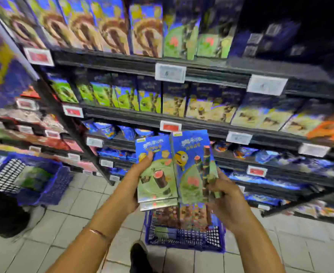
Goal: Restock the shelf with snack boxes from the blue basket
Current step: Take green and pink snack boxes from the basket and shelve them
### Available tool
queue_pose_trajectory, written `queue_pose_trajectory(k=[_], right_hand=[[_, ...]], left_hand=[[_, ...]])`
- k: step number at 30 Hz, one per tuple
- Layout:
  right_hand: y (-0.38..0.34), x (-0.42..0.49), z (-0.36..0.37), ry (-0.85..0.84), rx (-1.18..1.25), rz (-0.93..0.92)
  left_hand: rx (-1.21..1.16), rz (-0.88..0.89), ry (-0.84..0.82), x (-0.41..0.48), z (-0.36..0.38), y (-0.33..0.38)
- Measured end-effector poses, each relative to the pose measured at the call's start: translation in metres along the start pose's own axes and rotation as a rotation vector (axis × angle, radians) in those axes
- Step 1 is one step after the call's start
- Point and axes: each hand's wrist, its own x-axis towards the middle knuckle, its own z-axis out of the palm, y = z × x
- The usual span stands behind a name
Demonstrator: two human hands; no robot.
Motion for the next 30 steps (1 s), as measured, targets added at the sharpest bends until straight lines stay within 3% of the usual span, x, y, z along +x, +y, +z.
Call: queue_pose_trajectory(k=[3, 6, 9, 19, 25, 30], right_hand=[[-0.046, -0.016, 0.028, -0.050, 0.003, -0.099], [-0.081, -0.027, 0.056, -0.087, -0.083, -0.192], [-0.108, -0.034, 0.079, -0.116, -0.134, -0.282], [-0.198, -0.034, 0.137, -0.189, -0.534, -0.568], [-0.258, -0.007, 0.179, -0.218, -0.515, -0.649], [-0.307, 0.035, 0.208, -0.111, -0.487, -0.772]], left_hand=[[0.060, 0.150, -0.035, -0.027, 0.045, 0.043], [0.130, 0.285, 0.046, -0.051, 0.090, 0.082], [0.229, 0.399, -0.025, -0.069, 0.122, 0.112], [0.280, 0.754, -0.082, -0.082, 0.160, 0.209], [0.287, 0.821, -0.181, -0.072, 0.173, 0.297], [0.326, 0.982, -0.218, -0.061, 0.178, 0.365]])
